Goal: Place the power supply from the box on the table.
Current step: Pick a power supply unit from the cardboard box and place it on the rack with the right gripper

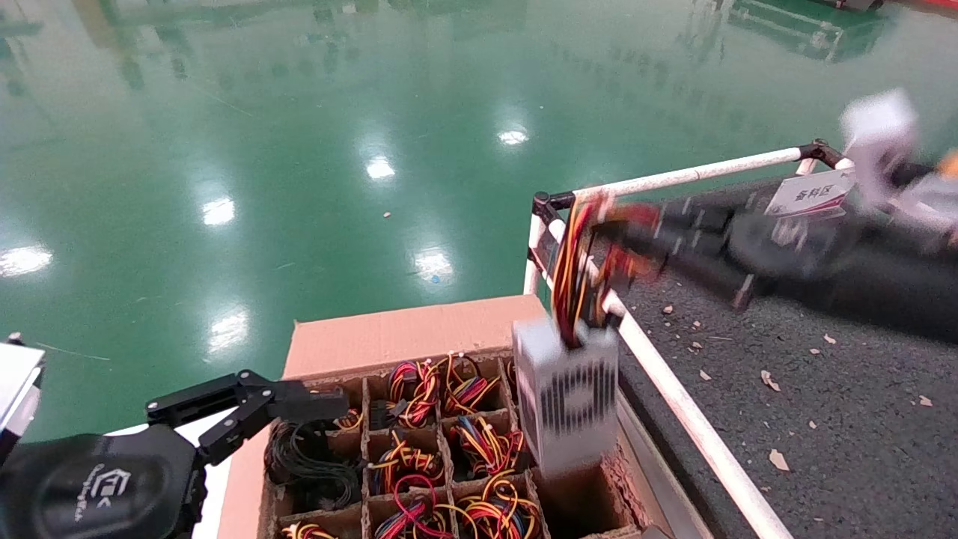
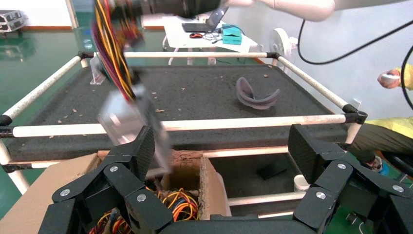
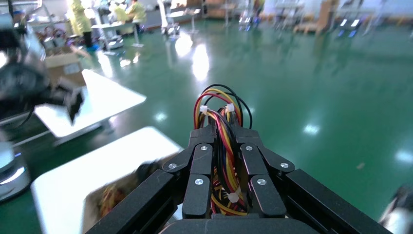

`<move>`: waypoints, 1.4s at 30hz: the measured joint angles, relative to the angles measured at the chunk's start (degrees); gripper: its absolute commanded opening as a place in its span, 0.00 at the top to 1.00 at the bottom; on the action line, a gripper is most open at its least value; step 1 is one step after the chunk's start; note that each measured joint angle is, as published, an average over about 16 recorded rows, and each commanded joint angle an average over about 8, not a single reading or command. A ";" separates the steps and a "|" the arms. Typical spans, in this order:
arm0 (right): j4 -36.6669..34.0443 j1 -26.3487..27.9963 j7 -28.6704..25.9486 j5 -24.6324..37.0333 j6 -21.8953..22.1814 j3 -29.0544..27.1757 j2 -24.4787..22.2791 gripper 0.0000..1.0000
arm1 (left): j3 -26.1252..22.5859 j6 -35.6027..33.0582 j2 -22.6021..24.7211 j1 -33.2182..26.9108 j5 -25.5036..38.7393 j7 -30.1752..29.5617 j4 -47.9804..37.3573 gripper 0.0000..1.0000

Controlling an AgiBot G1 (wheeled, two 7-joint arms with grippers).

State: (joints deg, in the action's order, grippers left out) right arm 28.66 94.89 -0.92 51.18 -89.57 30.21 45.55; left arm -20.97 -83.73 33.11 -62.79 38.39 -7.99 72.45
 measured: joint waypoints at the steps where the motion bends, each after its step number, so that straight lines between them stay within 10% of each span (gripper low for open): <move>1: -0.43 1.15 -0.04 -0.16 0.48 -0.02 0.02 1.00 | 0.00 0.00 0.00 0.00 0.00 0.00 0.00 0.00; 17: -19.11 16.21 9.84 6.58 21.86 1.63 6.80 1.00 | -0.01 0.00 0.00 0.00 -0.01 0.00 0.00 0.00; 29: -26.35 16.89 16.99 8.52 36.25 2.39 12.06 1.00 | -0.02 0.01 -0.01 0.00 -0.01 0.01 0.00 0.00; 42: -27.72 14.96 22.00 8.05 41.79 2.00 15.94 1.00 | -0.02 0.01 -0.01 -0.01 -0.01 0.01 0.00 0.00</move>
State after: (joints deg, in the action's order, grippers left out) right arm 0.94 109.85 21.08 59.24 -47.78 32.21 61.50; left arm -21.00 -83.72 33.11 -62.80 38.37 -7.98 72.45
